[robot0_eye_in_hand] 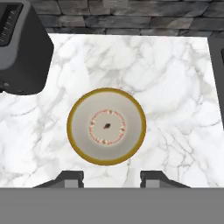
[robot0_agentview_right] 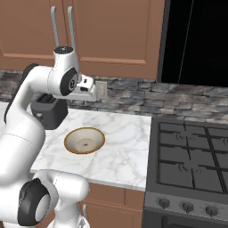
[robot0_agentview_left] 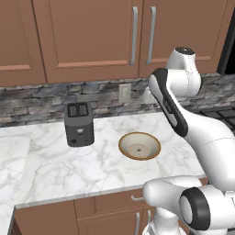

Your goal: Open the cabinet and setup a tea strainer by placing it in the bowl upright.

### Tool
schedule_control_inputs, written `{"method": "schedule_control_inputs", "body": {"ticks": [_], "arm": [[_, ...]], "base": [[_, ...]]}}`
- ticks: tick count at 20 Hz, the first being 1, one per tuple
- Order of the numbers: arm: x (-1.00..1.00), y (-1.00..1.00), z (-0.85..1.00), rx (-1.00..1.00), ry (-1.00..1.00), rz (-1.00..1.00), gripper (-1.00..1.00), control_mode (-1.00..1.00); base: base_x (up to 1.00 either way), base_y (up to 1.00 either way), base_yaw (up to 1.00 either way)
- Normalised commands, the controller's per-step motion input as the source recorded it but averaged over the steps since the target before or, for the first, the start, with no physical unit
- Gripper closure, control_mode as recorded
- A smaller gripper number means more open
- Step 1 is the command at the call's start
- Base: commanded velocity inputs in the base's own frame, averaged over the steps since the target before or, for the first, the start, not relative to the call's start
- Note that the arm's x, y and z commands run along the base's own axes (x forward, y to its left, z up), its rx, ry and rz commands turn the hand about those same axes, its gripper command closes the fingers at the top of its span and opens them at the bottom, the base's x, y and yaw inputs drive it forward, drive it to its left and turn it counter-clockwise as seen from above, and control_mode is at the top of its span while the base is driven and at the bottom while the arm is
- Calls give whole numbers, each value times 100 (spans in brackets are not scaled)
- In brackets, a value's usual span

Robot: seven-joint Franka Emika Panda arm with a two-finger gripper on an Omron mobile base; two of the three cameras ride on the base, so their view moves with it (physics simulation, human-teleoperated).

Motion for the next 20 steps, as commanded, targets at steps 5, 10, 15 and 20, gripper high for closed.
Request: {"method": "schedule_control_inputs", "body": {"ticks": [5,10,15,20], "arm": [[-2,6,0,0,-4,-1,-100,-100],[-34,1,32,-5,-31,-2,-100,-100],[-30,-14,84,-2,-39,-10,-100,-100],[-19,0,100,6,-36,-6,-100,-100]], "base": [[0,0,0],[0,0,0],[0,0,0],[0,0,0]]}}
